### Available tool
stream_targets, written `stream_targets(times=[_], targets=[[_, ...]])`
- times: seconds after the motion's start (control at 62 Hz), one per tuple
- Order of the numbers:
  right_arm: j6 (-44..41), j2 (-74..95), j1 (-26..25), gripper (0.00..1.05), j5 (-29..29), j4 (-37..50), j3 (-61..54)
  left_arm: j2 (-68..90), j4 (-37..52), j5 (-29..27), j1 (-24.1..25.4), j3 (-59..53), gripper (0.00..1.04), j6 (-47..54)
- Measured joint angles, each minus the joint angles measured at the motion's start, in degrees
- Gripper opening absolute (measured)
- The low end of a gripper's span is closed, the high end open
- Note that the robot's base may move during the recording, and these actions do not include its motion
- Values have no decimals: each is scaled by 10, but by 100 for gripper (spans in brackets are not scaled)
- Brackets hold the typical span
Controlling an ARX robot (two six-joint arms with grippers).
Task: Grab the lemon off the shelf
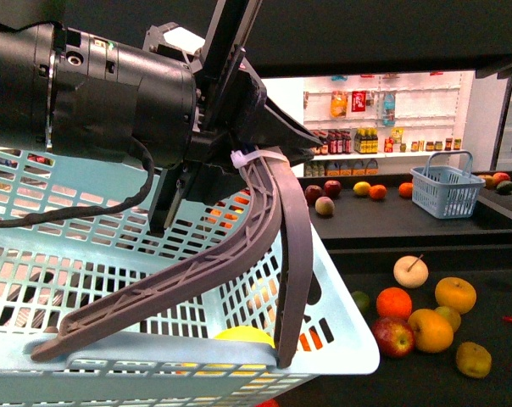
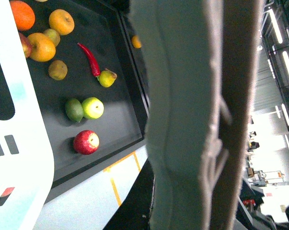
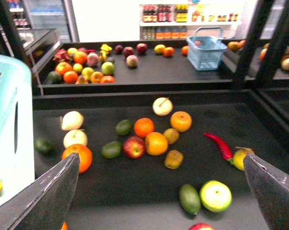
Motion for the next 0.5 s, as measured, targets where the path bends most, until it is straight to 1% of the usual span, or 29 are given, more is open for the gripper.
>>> stream_targets(times=[0.065,0.129,0.242,0.306,0.5], targets=[[0,-83,-3,87,-46,-62,-22,0,0,0,0,0,7,0],[-2,-148,-3,76,-64,-76,-46,0,0,-1,0,0,7,0],[-2,-179,-6,59,-61,-73,-68,0,0,2,0,0,7,0],[-2,-186,-6,47,-62,-70,-88,1,0,2,0,0,7,0],[-2,-206,-6,16,-62,-61,-115,1,0,0,0,0,7,0]])
